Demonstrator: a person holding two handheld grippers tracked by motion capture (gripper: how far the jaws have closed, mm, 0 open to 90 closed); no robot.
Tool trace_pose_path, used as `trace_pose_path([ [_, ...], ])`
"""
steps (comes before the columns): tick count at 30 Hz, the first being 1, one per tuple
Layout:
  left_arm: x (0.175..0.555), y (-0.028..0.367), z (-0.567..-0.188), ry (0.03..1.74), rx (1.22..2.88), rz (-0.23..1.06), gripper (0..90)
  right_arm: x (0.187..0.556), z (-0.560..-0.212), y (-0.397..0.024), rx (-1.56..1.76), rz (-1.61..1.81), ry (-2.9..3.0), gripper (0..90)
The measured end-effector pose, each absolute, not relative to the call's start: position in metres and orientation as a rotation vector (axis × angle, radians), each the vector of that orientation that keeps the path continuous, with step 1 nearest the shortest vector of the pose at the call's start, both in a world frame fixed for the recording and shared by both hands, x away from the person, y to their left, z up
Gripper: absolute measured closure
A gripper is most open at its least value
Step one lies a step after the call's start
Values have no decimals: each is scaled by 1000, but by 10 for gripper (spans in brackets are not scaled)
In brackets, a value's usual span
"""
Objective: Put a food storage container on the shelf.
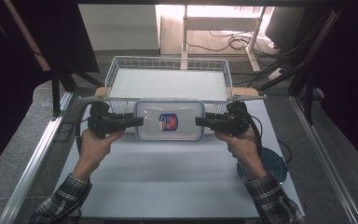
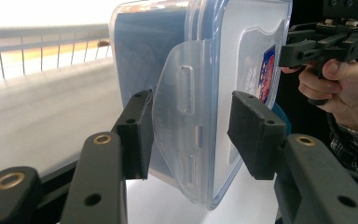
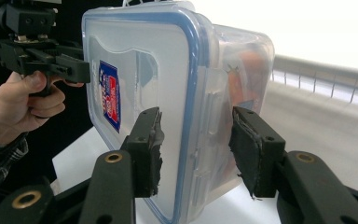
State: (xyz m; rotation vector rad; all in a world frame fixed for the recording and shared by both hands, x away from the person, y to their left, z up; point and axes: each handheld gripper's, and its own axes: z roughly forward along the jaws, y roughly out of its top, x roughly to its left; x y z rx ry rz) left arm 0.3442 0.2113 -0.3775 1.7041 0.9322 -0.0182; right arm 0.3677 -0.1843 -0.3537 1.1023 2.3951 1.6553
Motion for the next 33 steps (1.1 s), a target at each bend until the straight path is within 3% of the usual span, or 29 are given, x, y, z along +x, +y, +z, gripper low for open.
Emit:
trace_pose_path([
  [17,379,223,-345,929,1657,-23,514,400,-315,-174,1081,1690,2339,542],
  [33,416,230,-322,951,1621,-8,515,438,-299,-166,1126,1725,2307,538],
])
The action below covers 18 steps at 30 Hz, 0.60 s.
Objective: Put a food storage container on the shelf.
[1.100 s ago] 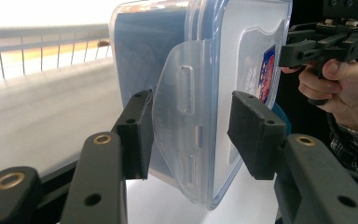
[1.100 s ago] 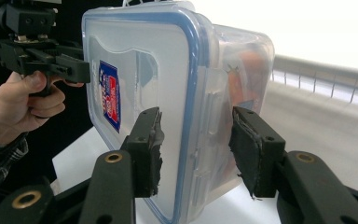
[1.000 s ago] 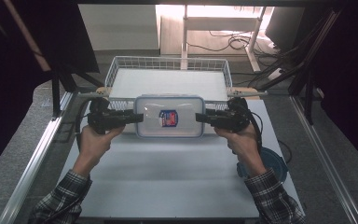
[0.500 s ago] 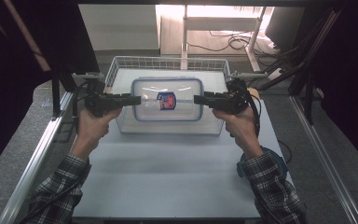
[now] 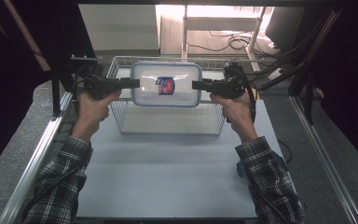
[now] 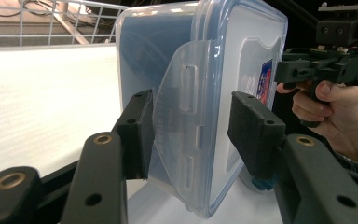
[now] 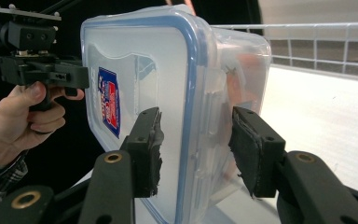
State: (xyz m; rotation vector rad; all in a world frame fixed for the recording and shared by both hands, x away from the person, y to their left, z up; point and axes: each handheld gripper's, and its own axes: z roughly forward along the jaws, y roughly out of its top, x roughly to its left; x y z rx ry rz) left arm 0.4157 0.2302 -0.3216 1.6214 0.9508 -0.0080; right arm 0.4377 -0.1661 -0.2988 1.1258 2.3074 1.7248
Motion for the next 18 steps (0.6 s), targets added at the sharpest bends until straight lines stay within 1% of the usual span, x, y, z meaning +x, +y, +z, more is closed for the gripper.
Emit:
trace_pose_path([
  [7,432,229,-328,969,1596,-51,515,450,-299,-167,1149,1715,2287,537],
  [13,437,229,-328,966,1589,-66,523,457,-301,-170,1189,1727,2286,533],
  [15,438,228,-328,976,1584,-54,520,458,-301,-171,1202,1734,2283,530],
  [18,438,223,-329,987,1578,-16,487,458,-302,-169,1206,1728,2262,513],
])
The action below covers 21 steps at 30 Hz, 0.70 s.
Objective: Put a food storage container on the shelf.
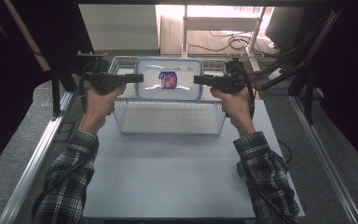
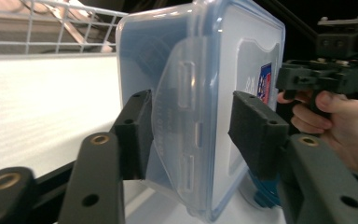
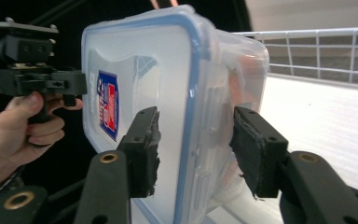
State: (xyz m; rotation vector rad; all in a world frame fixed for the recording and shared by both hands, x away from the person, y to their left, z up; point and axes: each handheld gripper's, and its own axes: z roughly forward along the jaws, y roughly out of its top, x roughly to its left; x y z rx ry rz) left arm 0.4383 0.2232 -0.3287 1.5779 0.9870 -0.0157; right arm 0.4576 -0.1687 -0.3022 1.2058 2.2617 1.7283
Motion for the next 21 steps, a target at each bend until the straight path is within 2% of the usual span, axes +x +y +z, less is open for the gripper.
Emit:
trace_pose_path([
  [2,440,219,-329,991,1582,11,446,457,-303,-166,1190,1694,2253,492],
  [8,444,216,-329,1010,1590,25,423,460,-303,-164,1204,1673,2246,475],
  [9,445,216,-330,1015,1599,25,417,461,-303,-164,1202,1655,2240,496],
  [12,451,217,-335,1066,1584,-18,342,462,-306,-159,1188,1561,2245,482],
  [15,458,225,-343,1072,1534,-83,348,465,-309,-159,1222,1580,2227,509],
  [18,460,226,-345,1072,1521,-92,343,465,-308,-159,1241,1590,2212,557],
  [20,458,225,-342,1088,1525,-19,337,464,-307,-158,1241,1571,2207,559],
  [21,455,224,-339,1116,1542,61,339,464,-306,-158,1240,1567,2200,558],
])
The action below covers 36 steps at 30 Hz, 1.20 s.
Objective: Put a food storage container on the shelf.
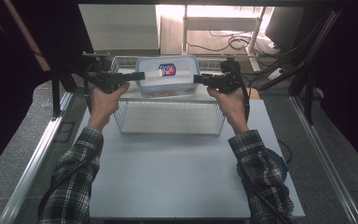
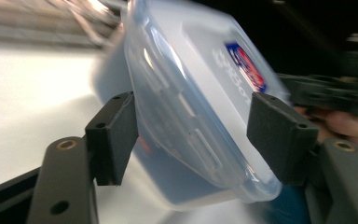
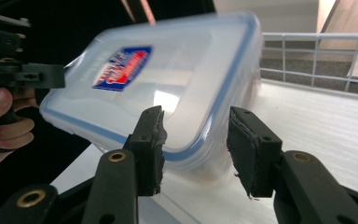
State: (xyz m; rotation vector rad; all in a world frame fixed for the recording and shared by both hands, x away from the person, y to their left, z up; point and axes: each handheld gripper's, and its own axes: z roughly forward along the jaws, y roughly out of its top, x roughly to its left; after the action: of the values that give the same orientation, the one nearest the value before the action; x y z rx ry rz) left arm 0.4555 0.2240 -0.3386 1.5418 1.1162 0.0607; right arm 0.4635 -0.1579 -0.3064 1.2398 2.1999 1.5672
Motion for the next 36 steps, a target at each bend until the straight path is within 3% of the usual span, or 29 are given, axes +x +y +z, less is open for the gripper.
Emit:
trace_pose_path([
  [1,453,225,-334,1145,1570,149,341,463,-306,-158,1242,1568,2191,557],
  [8,436,220,-325,1105,1637,265,440,459,-306,-158,1217,1552,2152,529],
  [11,421,219,-325,1045,1637,230,516,453,-306,-163,1175,1582,2141,627],
  [15,403,221,-327,1013,1657,252,684,437,-305,-168,1071,1530,2179,807],
  [17,397,220,-333,991,1673,222,776,431,-308,-167,1023,1505,2224,861],
  [20,395,208,-345,970,1752,200,845,426,-316,-161,976,1428,2277,888],
  [36,412,192,-348,1012,1768,221,840,440,-330,-148,1022,1402,2298,889],
])
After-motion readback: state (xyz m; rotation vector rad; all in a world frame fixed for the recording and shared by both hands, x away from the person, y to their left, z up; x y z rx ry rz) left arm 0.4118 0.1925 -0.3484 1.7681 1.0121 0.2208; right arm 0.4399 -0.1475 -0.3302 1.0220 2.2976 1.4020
